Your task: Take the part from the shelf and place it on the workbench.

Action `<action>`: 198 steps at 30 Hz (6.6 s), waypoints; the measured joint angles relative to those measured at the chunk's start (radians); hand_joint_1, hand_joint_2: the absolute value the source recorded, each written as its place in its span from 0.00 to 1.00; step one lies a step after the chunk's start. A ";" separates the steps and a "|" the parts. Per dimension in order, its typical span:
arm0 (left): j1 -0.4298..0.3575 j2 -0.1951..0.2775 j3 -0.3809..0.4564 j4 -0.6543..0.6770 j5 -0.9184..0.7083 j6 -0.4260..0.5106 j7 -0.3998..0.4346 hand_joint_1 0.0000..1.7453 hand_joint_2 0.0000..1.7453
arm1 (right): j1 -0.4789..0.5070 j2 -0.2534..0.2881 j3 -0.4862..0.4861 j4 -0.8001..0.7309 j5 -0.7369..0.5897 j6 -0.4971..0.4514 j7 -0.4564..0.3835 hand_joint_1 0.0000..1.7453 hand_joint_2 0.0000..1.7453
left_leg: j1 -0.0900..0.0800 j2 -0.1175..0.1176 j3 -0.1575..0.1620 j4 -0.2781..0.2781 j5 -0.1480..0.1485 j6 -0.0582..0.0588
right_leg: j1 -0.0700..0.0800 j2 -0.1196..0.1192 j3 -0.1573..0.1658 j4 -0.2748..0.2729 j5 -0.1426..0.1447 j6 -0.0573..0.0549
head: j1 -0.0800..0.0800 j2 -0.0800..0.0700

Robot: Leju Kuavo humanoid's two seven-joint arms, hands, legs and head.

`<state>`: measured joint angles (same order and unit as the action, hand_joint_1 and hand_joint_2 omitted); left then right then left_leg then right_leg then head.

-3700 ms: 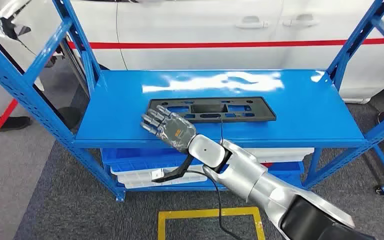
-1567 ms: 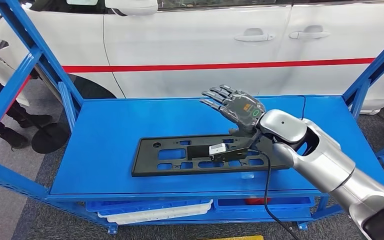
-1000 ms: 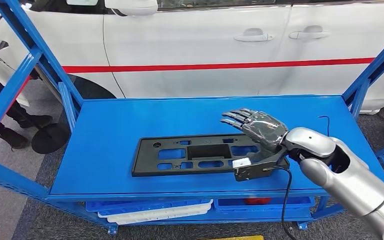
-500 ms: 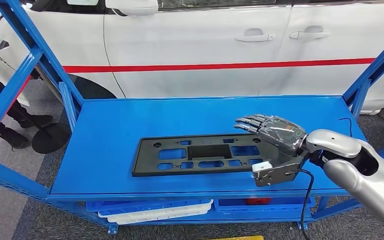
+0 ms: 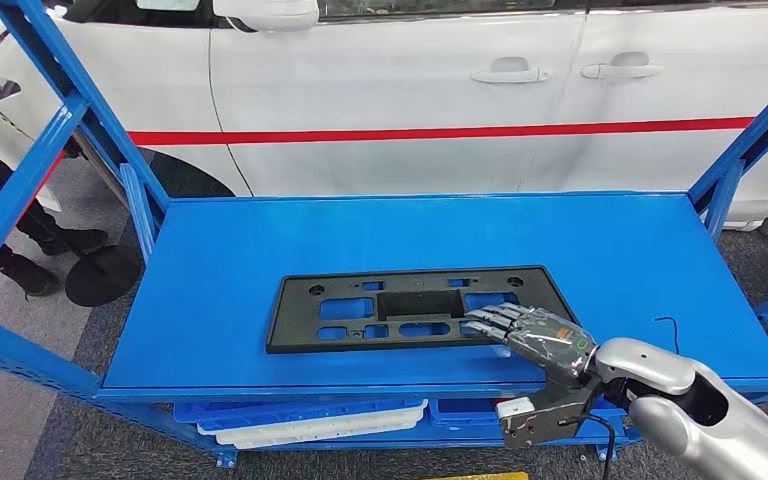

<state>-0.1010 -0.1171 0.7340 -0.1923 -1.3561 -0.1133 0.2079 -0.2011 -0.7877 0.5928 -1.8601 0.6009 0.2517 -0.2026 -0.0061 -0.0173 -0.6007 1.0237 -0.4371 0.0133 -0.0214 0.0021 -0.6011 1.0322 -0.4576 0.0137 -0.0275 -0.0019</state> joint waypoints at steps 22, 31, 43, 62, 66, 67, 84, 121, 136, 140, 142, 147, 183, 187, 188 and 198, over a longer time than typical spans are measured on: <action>-0.028 -0.010 0.024 0.000 -0.041 -0.003 0.009 0.00 0.00 | -0.110 0.414 0.079 0.234 0.349 -0.244 -0.068 0.00 1.00 | 0.000 0.002 0.004 0.000 0.000 0.001 | 0.000 0.001 0.004 0.000 0.001 0.002 | 0.000 0.000; -0.051 -0.033 0.022 0.000 -0.060 -0.009 0.016 0.00 0.00 | -0.279 0.541 0.196 0.401 0.399 -0.318 -0.053 0.00 1.00 | -0.001 0.002 0.004 0.000 0.001 0.002 | -0.001 0.001 0.005 0.000 0.001 0.002 | 0.000 0.000; -0.054 -0.034 0.022 0.000 -0.055 -0.018 0.006 0.00 0.00 | -0.343 0.681 0.292 0.645 0.413 -0.407 -0.025 1.00 1.00 | -0.001 0.002 0.004 0.000 0.001 0.002 | 0.000 0.001 0.005 0.000 0.001 0.002 | 0.000 0.000; -0.021 -0.009 0.022 0.000 -0.069 -0.007 -0.047 0.00 0.00 | -0.261 0.759 0.270 0.795 0.524 -0.604 0.016 1.00 1.00 | -0.001 0.002 0.008 0.000 0.000 0.001 | 0.000 0.001 0.009 -0.002 0.000 0.002 | 0.000 0.000; -0.023 -0.009 0.022 0.000 -0.062 0.009 -0.065 0.00 0.00 | -0.245 0.759 0.259 0.784 0.575 -0.637 0.028 1.00 1.00 | -0.001 0.002 0.009 0.000 0.000 0.002 | -0.001 0.001 0.010 -0.002 0.000 0.002 | 0.000 0.000; -0.024 -0.009 0.023 0.000 -0.055 0.013 -0.069 0.00 0.00 | -0.240 0.759 0.257 0.779 0.587 -0.645 0.031 1.00 1.00 | -0.001 0.002 0.009 0.000 0.000 0.002 | -0.001 0.001 0.010 -0.002 0.000 0.002 | 0.000 0.000; -0.037 -0.010 0.102 0.000 0.050 0.042 -0.212 0.00 0.00 | -0.144 0.747 0.187 0.643 0.670 -0.718 0.041 1.00 1.00 | -0.001 0.002 0.008 0.000 -0.001 0.002 | 0.000 0.002 0.009 -0.004 0.000 0.002 | 0.000 0.000; -0.040 -0.011 0.181 0.000 0.128 0.011 -0.311 0.00 1.00 | -0.089 0.737 0.155 0.535 0.795 -0.879 0.067 1.00 1.00 | -0.001 0.002 0.007 0.000 -0.001 0.002 | -0.001 0.002 0.009 -0.004 0.000 0.003 | 0.000 0.000; -0.039 -0.018 0.195 0.000 0.111 0.024 -0.333 0.00 1.00 | -0.048 0.726 0.096 0.510 0.794 -0.894 0.095 1.00 1.00 | -0.006 0.002 0.005 0.007 -0.005 0.014 | -0.006 0.002 0.011 -0.010 0.004 0.010 | 0.000 0.000; -0.038 -0.021 0.195 0.000 0.103 0.024 -0.334 0.00 1.00 | -0.046 0.726 0.085 0.509 0.787 -0.890 0.096 1.00 1.00 | 0.005 0.006 0.019 -0.024 0.013 0.027 | -0.003 0.001 0.005 0.014 -0.018 0.019 | 0.000 0.000; -0.038 -0.024 0.195 0.000 0.099 0.024 -0.334 0.00 1.00 | -0.043 0.725 0.080 0.508 0.789 -0.885 0.097 1.00 1.00 | 0.006 0.009 0.022 -0.033 0.018 0.031 | -0.002 0.001 -0.043 0.119 -0.081 0.019 | 0.000 0.000; -0.038 -0.025 0.194 0.000 0.094 0.021 -0.334 0.00 1.00 | -0.030 0.715 0.069 0.502 0.843 -0.853 0.106 1.00 1.00 | 0.006 0.008 0.015 -0.019 0.014 0.025 | -0.003 0.000 -0.064 0.171 -0.067 0.020 | 0.000 0.000; -0.032 -0.026 0.190 0.000 0.079 0.010 -0.336 0.00 1.00 | -0.037 0.630 0.040 0.381 0.945 -0.786 0.168 1.00 1.00 | -0.008 0.013 0.000 0.005 0.009 0.011 | 0.021 -0.006 0.037 -0.005 -0.018 -0.021 | 0.000 0.000; -0.032 -0.022 0.190 0.000 0.078 0.006 -0.335 0.00 1.00 | -0.047 0.628 0.040 0.379 0.945 -0.758 0.166 1.00 1.00 | -0.002 0.013 -0.032 0.082 -0.054 -0.014 | 0.010 -0.012 0.030 -0.022 0.005 -0.035 | 0.000 0.000; -0.032 -0.022 0.190 0.000 0.077 0.005 -0.335 0.00 1.00 | -0.054 0.627 0.039 0.379 0.945 -0.747 0.169 1.00 1.00 | 0.002 0.013 -0.054 0.143 -0.094 -0.020 | 0.009 -0.013 0.025 -0.023 0.010 -0.036 | 0.000 0.000; -0.033 -0.018 0.189 0.000 0.071 0.003 -0.340 0.00 1.00 | -0.224 0.516 0.070 0.367 0.945 -0.624 0.268 1.00 1.00 | 0.018 0.010 0.051 0.009 -0.049 -0.016 | 0.001 -0.012 -0.025 -0.003 0.045 0.011 | 0.000 0.000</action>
<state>-0.1337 -0.1351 0.9228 -0.1923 -1.2851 -0.1102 -0.1317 -0.4253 -0.2716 0.6630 -1.4930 1.5457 -0.3724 0.0654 0.0116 -0.0074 -0.5498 1.0323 -0.4857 -0.0032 -0.0204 -0.0102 -0.6265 1.0291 -0.4124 0.0244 -0.0274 -0.0019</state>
